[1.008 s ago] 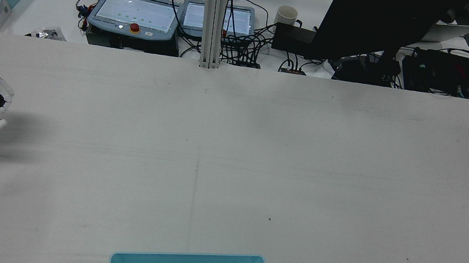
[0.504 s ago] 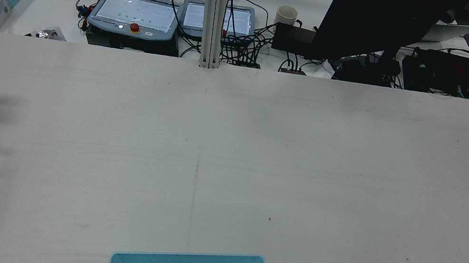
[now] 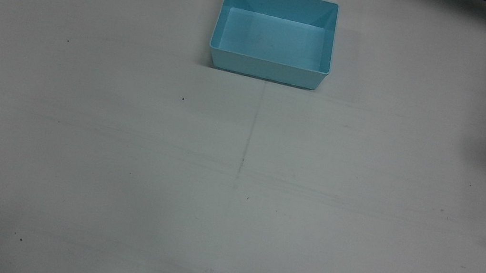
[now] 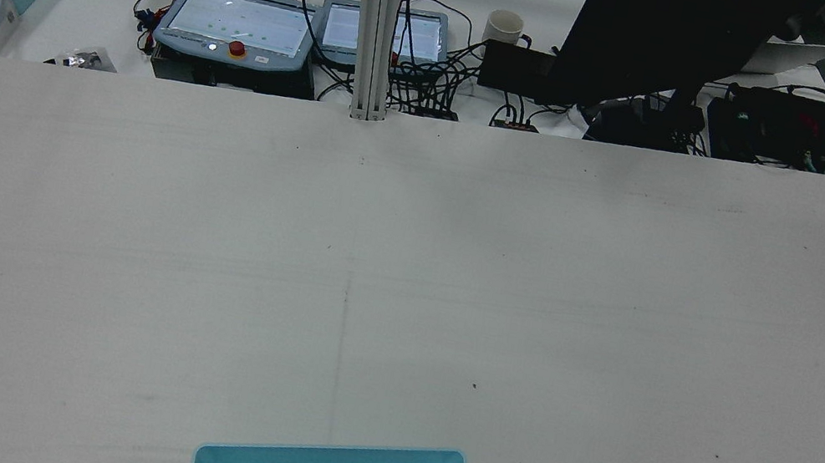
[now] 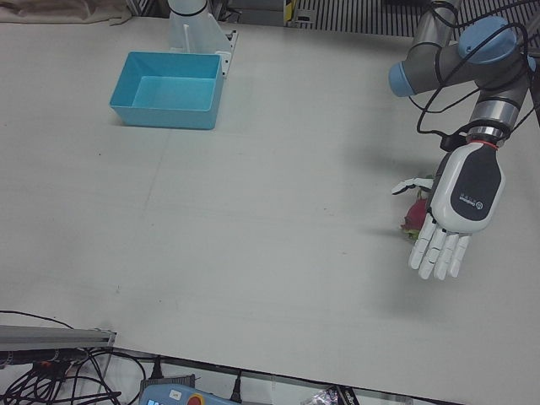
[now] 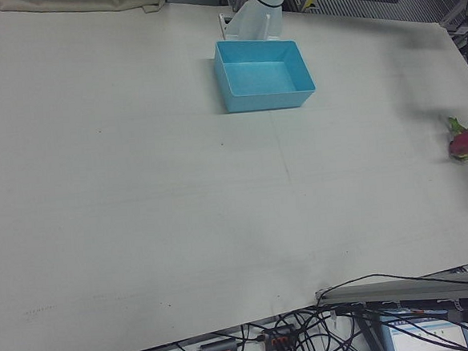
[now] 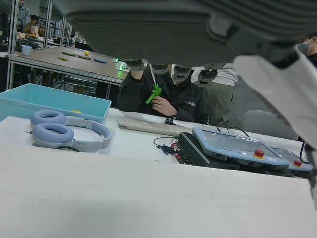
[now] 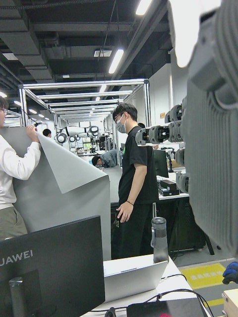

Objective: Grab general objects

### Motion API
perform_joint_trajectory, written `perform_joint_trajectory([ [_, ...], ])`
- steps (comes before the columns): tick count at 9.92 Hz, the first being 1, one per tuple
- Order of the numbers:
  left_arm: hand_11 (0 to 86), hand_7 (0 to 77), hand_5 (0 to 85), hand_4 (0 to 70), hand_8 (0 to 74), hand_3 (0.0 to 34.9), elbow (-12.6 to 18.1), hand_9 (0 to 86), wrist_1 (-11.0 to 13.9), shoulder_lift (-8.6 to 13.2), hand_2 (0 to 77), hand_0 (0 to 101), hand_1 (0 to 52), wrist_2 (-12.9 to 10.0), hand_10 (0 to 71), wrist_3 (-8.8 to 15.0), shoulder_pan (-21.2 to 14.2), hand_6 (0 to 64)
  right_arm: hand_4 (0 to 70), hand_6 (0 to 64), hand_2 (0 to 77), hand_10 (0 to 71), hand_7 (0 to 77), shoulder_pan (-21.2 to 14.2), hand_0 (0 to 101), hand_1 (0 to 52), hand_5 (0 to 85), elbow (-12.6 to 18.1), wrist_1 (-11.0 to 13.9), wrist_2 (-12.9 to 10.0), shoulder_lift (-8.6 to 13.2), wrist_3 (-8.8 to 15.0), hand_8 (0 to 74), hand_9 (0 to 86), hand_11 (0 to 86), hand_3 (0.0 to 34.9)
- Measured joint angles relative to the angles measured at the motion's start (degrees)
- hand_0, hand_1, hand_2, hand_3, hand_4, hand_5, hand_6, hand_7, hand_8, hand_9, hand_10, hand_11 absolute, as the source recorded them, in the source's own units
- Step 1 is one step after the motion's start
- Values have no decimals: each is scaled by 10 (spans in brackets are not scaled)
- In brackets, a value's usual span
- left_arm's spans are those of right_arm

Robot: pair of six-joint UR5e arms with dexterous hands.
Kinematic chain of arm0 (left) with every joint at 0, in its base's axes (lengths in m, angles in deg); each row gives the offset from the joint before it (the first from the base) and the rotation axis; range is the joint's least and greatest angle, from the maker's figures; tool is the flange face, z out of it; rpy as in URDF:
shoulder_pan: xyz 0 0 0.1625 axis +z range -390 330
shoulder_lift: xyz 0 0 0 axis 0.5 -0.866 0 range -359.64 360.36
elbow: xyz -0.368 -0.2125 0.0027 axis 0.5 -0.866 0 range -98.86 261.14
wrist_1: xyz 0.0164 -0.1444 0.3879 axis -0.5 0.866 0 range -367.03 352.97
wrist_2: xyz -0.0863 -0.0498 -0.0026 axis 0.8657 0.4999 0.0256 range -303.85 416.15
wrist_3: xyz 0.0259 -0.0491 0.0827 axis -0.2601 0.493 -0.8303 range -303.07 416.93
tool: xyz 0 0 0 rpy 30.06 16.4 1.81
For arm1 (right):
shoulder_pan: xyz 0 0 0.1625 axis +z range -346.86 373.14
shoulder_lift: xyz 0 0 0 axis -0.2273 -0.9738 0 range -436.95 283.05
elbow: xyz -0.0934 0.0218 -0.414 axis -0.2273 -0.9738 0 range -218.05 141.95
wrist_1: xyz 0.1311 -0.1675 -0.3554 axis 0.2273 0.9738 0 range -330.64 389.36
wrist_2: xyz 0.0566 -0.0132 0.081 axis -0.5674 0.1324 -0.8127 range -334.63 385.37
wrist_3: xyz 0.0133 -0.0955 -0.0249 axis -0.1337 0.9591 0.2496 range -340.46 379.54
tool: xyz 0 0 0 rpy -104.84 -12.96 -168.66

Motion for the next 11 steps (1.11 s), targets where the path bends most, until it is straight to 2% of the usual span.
perform_joint_trajectory([
  [1, 11, 49, 22, 0, 16, 1, 15, 16, 10, 3, 229, 515, 5, 0, 11, 0, -1, 11, 0, 0, 16, 0, 0, 0, 0, 54, 5, 0, 0, 0, 0, 0, 0, 5, 5, 0],
  [2, 11, 49, 22, 0, 16, 1, 28, 16, 21, 8, 229, 515, 5, 0, 11, -1, -1, 11, 0, 0, 16, 0, 0, 0, 0, 54, 5, 0, 0, 0, 0, 0, 0, 5, 5, 0],
  [3, 11, 27, 22, 0, 16, 81, 37, 16, 29, 14, 180, 512, 5, 0, 11, -4, -1, 5, 0, 0, 16, 0, 0, 0, 0, 54, 5, 0, 0, 0, 0, 0, 0, 5, 5, 0],
  [5, 11, 27, 22, 0, 16, 150, 43, 16, 32, 28, 136, 512, 5, -1, 11, -15, 0, 5, 0, 0, 16, 0, 0, 0, 0, 54, 5, 0, 0, 0, 0, 0, 0, 5, 5, 0],
  [7, 11, 27, 22, 0, 16, 221, 43, 16, 26, 43, 120, 514, 5, -3, 11, -37, 2, 5, 0, 0, 16, 0, 0, 0, 0, 54, 5, 0, 0, 0, 0, 0, 0, 5, 5, 0],
  [8, 11, 27, 22, 0, 16, 253, 42, 16, 23, 49, 120, 514, 5, -6, 11, -48, 3, 5, 0, 0, 16, 0, 0, 0, 0, 54, 5, 0, 0, 0, 0, 0, 0, 5, 5, 0],
  [9, 11, 27, 22, 0, 16, 253, 43, 16, 20, 52, 120, 514, 5, -8, 11, -60, 3, 5, 0, 0, 16, 0, 0, 0, 1, 54, 5, 0, 0, 0, 0, 0, 0, 5, 5, 0],
  [10, 11, 27, 22, 0, 16, 291, 44, 16, 18, 55, 120, 512, 5, -9, 11, -72, 4, 5, 0, 0, 16, 0, 0, 0, 1, 54, 5, 0, 0, 0, 0, 0, 0, 5, 5, 0],
  [11, 11, 27, 22, 0, 16, 291, 47, 16, 18, 57, 120, 512, 5, -12, 11, -79, 4, 5, 0, 0, 16, 0, 0, 0, 0, 54, 5, 0, 0, 0, 0, 0, 0, 11, 5, 0],
])
